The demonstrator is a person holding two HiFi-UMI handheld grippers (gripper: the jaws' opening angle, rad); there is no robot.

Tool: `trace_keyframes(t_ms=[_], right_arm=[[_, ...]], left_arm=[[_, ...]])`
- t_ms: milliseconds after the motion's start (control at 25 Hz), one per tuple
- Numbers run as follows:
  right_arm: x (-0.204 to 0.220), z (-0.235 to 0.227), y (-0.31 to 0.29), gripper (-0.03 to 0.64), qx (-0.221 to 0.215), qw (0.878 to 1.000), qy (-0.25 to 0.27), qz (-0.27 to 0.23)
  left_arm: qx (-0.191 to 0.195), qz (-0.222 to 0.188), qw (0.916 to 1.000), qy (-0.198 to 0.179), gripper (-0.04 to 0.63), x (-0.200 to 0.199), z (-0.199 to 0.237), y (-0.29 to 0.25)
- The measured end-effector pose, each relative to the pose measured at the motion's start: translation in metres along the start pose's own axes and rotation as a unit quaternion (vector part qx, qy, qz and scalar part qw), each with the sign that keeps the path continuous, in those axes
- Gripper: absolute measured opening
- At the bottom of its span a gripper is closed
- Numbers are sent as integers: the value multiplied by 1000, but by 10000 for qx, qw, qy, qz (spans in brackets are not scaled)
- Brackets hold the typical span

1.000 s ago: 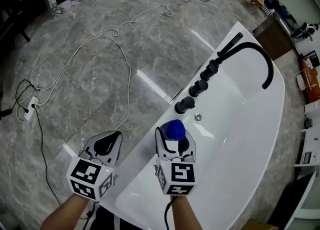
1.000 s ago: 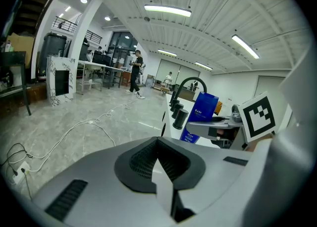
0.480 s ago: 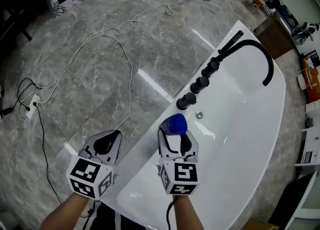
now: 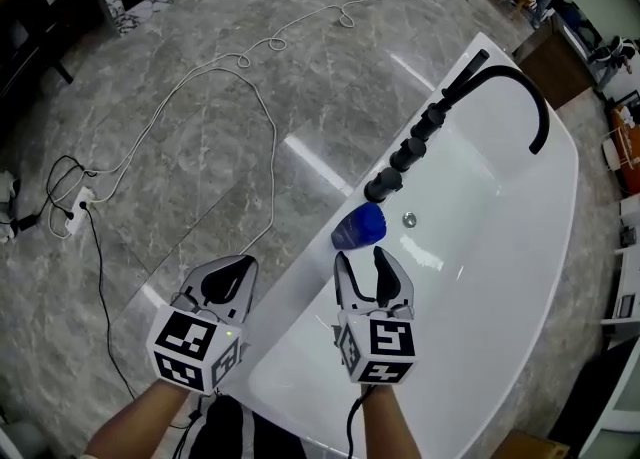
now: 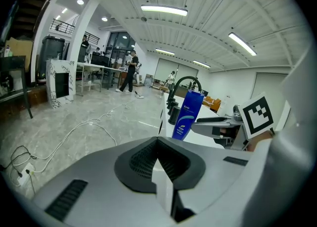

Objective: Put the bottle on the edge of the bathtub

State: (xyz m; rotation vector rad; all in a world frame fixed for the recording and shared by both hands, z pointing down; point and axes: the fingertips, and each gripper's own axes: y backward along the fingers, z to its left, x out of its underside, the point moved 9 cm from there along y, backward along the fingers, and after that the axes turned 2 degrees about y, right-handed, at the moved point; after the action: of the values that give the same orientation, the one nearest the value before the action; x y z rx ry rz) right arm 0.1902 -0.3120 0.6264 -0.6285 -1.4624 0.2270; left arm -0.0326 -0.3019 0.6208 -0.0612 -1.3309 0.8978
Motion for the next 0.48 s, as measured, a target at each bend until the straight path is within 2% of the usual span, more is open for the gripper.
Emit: trace_keyframes(t_ms=[480], right_arm=[[-8,-7,48,250,244,9990,-355,78]], left_arm=[[118,-65,9999,-86,15,-20,-24,33]])
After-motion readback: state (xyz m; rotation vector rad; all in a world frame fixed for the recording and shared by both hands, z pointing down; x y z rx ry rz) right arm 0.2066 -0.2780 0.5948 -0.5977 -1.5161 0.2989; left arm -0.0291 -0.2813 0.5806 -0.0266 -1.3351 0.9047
